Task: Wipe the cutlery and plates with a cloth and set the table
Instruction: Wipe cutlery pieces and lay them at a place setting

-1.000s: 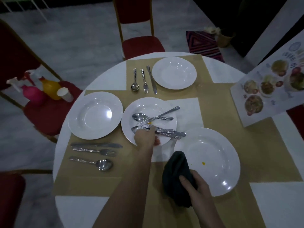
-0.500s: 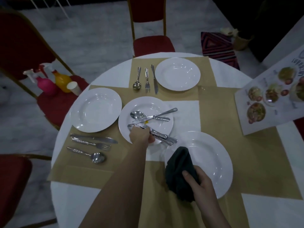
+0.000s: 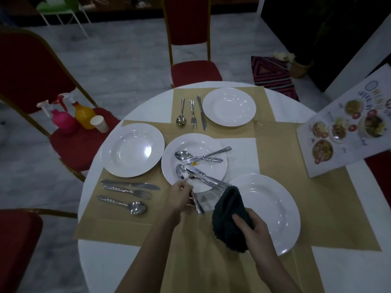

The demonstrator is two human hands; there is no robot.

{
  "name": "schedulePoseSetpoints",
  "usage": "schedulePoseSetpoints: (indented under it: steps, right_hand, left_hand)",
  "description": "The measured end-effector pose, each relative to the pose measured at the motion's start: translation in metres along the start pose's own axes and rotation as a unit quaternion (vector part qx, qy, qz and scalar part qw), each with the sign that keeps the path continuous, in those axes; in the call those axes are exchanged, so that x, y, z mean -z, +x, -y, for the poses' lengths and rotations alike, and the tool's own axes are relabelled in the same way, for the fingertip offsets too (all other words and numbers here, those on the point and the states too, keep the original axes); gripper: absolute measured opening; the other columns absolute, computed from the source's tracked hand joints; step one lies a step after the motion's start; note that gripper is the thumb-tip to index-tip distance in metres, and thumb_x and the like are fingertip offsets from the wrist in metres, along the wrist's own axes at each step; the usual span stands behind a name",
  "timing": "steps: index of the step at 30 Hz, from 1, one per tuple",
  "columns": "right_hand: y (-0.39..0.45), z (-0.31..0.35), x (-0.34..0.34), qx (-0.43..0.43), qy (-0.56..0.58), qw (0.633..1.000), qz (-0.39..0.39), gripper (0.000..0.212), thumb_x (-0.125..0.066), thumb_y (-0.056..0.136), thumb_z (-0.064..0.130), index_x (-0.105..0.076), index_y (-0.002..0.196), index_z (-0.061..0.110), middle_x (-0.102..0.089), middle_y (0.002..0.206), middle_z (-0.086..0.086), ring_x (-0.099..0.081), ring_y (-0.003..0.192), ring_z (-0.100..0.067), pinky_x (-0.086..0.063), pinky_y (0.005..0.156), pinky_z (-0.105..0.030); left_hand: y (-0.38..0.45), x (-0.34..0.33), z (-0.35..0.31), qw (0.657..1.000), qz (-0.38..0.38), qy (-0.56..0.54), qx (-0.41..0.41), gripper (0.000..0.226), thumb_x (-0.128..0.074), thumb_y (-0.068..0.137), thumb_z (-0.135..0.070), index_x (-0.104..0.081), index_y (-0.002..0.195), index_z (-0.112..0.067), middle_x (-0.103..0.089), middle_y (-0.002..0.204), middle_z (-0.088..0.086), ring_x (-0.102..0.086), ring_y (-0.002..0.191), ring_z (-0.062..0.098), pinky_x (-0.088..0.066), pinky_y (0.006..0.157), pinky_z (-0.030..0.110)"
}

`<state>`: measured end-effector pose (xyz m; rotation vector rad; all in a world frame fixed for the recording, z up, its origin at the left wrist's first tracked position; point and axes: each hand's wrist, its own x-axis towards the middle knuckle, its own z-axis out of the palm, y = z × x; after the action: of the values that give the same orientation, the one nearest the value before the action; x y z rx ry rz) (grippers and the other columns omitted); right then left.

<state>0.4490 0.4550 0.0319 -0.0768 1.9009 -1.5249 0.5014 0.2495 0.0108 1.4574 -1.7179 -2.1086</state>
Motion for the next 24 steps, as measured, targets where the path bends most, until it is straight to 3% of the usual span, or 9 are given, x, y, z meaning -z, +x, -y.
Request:
schedulePoseSetpoints:
  steps: [3, 7, 12, 14, 16, 18, 20, 22, 24]
  right_hand:
    - [-0.007, 0.002, -0.014, 0.003, 0.009, 1.000, -0.005, 0.011, -0.057, 0.095, 0.015, -0.067, 0.100, 0.015, -0.073, 0.092, 0.001, -0.068, 0.087, -0.011, -0.056, 0.073, -0.027]
    - [-0.029, -0.005, -0.030, 0.095, -0.045, 0.993, -0.053, 0.017, -0.056, 0.096, 0.014, -0.066, 0.108, 0.023, -0.071, 0.095, 0.010, -0.066, 0.093, -0.008, -0.056, 0.077, -0.032]
    - [-0.060, -0.033, -0.034, 0.248, -0.280, 0.927, -0.011, 0.037, -0.051, 0.096, 0.028, -0.057, 0.132, 0.028, -0.045, 0.144, 0.015, -0.041, 0.132, 0.003, -0.035, 0.107, -0.017]
    - [-0.073, -0.041, -0.037, 0.198, -0.259, 0.945, 0.019, 0.048, -0.045, 0.092, 0.051, -0.056, 0.134, 0.028, -0.032, 0.153, 0.015, -0.029, 0.139, 0.004, -0.028, 0.114, -0.021]
    - [-0.085, -0.051, -0.038, 0.139, -0.177, 0.974, -0.005, 0.052, -0.046, 0.089, 0.059, -0.062, 0.128, 0.027, -0.039, 0.150, 0.012, -0.036, 0.136, 0.000, -0.036, 0.112, -0.033]
    - [-0.097, -0.058, -0.040, 0.107, -0.127, 0.984, -0.063, 0.043, -0.057, 0.087, 0.054, -0.062, 0.121, 0.027, -0.056, 0.134, 0.009, -0.055, 0.120, -0.004, -0.050, 0.098, -0.041]
    - [-0.106, -0.060, -0.042, 0.044, -0.045, 0.992, -0.106, 0.041, -0.072, 0.084, 0.040, -0.052, 0.117, 0.025, -0.064, 0.119, 0.004, -0.065, 0.102, -0.006, -0.058, 0.079, -0.032]
    - [-0.111, -0.057, -0.042, -0.053, 0.021, 0.993, -0.107, 0.048, -0.076, 0.082, 0.031, -0.044, 0.116, 0.022, -0.065, 0.107, 0.003, -0.066, 0.093, -0.009, -0.056, 0.068, -0.024]
    - [-0.111, -0.056, -0.038, -0.106, 0.034, 0.992, -0.060, 0.032, -0.073, 0.084, 0.031, -0.056, 0.107, 0.015, -0.070, 0.094, -0.005, -0.069, 0.086, -0.018, -0.056, 0.067, -0.029]
  left_hand:
    - [-0.047, 0.013, 0.010, 0.997, 0.078, -0.016, -0.019, 0.016, -0.049, 0.097, -0.017, -0.052, 0.083, -0.008, -0.066, 0.075, 0.019, -0.064, 0.069, 0.032, -0.054, 0.062, 0.038]
    - [-0.100, 0.021, 0.030, 0.990, 0.140, -0.010, -0.017, 0.019, -0.046, 0.100, -0.020, -0.048, 0.086, -0.008, -0.056, 0.064, 0.014, -0.057, 0.052, 0.029, -0.045, 0.050, 0.032]
    - [-0.141, 0.012, 0.058, 0.985, 0.167, -0.028, 0.016, 0.022, -0.039, 0.103, -0.022, -0.044, 0.084, -0.012, -0.038, 0.055, 0.001, -0.030, 0.040, 0.013, -0.024, 0.039, 0.023]
    - [-0.155, 0.005, 0.068, 0.984, 0.176, -0.032, 0.009, 0.023, -0.037, 0.103, -0.021, -0.043, 0.084, -0.011, -0.037, 0.054, -0.001, -0.027, 0.042, 0.011, -0.021, 0.039, 0.022]
    - [-0.169, -0.001, 0.080, 0.983, 0.180, -0.027, -0.003, 0.024, -0.035, 0.104, -0.021, -0.044, 0.086, -0.010, -0.038, 0.052, -0.003, -0.027, 0.042, 0.010, -0.021, 0.039, 0.022]
    - [-0.181, -0.008, 0.092, 0.985, 0.173, -0.014, -0.009, 0.026, -0.034, 0.104, -0.022, -0.046, 0.086, -0.008, -0.039, 0.050, -0.005, -0.028, 0.041, 0.008, -0.023, 0.039, 0.021]
    - [-0.190, -0.012, 0.101, 0.987, 0.158, 0.012, -0.018, 0.028, -0.034, 0.104, -0.022, -0.051, 0.089, -0.005, -0.043, 0.048, -0.009, -0.033, 0.039, 0.006, -0.026, 0.039, 0.018]
    - [-0.195, -0.016, 0.106, 0.987, 0.143, 0.051, -0.046, 0.027, -0.034, 0.104, -0.021, -0.055, 0.093, -0.007, -0.051, 0.053, -0.011, -0.043, 0.041, 0.000, -0.031, 0.042, 0.013]
    - [-0.199, -0.020, 0.110, 0.984, 0.127, 0.100, -0.077, 0.026, -0.035, 0.104, -0.018, -0.055, 0.090, -0.009, -0.056, 0.063, -0.008, -0.051, 0.049, -0.002, -0.036, 0.048, 0.012]
